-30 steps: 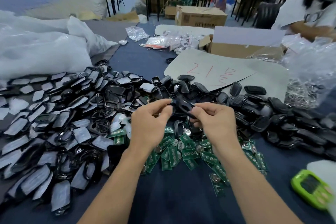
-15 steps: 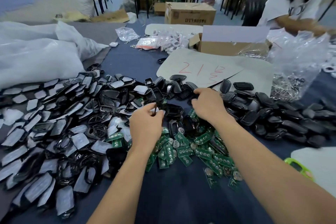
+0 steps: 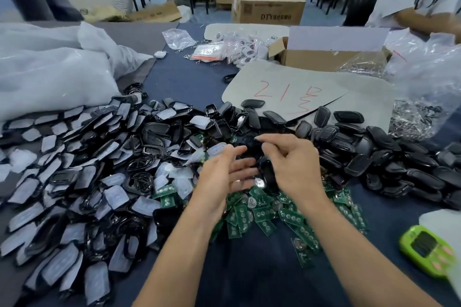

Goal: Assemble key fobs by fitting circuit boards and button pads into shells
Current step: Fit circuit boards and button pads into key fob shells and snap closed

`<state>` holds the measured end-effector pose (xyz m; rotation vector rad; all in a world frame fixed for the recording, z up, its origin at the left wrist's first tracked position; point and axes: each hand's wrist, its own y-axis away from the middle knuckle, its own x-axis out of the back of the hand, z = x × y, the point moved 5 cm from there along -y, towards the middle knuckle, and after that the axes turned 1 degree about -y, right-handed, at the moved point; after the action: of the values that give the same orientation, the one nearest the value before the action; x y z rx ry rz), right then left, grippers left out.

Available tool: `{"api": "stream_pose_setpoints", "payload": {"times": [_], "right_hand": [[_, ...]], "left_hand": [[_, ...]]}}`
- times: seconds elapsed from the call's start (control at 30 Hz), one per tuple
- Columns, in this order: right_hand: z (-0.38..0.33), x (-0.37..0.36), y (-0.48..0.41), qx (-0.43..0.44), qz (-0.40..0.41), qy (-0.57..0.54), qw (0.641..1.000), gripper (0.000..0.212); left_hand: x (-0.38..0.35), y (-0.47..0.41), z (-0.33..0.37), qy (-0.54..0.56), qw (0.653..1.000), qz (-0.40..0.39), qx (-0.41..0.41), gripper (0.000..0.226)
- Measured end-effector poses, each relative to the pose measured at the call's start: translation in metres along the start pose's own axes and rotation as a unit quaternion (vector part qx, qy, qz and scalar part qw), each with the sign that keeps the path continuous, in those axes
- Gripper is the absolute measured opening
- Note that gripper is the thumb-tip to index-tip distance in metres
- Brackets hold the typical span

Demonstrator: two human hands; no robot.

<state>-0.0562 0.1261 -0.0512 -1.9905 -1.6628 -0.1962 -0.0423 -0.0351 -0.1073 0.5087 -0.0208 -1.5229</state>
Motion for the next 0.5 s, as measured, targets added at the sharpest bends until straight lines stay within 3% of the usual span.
{"api": "stream_pose_setpoints", "payload": {"times": [0.07, 0.17, 0.3, 0.37, 0.5], "right_hand": [[-0.007, -0.004, 0.026, 0.028, -0.021, -0.033, 0.999, 0.03], [-0.005, -0.007, 0.048, 0.041, -0.061, -0.049, 0.996, 0.033], [0.006, 0.001, 0.066, -0.023, -0.075, -0.076, 0.994, 0.04], [0.015, 0.011, 0.069, -0.054, -0.042, 0.005, 0.998, 0.033], [0.019, 0.0, 0.066, -0.094, -0.127, 0.17, 0.973, 0.015]], "left_hand": [[-0.005, 0.009, -0.003, 0.073, 0.993, -0.083, 0.044, 0.043], [-0.001, 0.02, -0.007, 0.108, 0.986, -0.122, 0.032, 0.037], [0.01, 0.036, -0.014, 0.042, 0.999, -0.019, 0.005, 0.05], [0.015, 0.044, -0.013, 0.001, 0.999, 0.042, -0.011, 0.048], [0.02, 0.058, -0.01, -0.044, 0.993, 0.099, -0.054, 0.033]]}}
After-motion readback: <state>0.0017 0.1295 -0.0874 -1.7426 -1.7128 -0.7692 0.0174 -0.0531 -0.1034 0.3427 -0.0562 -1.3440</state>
